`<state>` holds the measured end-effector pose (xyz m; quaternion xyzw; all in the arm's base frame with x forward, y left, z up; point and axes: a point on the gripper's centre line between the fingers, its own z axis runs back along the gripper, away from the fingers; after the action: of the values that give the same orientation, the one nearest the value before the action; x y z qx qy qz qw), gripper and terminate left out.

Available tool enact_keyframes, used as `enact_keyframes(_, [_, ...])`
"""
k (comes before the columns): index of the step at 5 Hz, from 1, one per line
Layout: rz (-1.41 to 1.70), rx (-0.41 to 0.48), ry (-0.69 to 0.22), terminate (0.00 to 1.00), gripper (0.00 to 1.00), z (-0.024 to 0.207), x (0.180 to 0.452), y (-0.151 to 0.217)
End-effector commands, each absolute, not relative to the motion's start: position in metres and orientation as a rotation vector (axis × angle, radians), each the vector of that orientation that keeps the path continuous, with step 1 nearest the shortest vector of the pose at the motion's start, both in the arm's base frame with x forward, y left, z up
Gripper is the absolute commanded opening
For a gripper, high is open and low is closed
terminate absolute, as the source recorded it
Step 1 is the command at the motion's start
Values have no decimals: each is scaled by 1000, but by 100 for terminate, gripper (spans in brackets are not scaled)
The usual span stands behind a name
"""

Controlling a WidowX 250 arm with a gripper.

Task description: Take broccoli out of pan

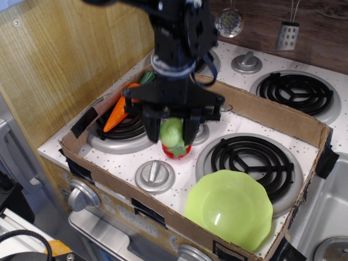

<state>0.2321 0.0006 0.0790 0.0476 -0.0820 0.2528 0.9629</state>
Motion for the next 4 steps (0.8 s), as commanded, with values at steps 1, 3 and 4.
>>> enact_keyframes(1, [641, 124, -202, 0, 0, 70, 224, -31])
enact_keyframes(3, [692, 97, -191, 0, 100, 60, 208, -40])
enact_keyframes(4, [664, 93, -196, 0, 100, 59, 207, -35])
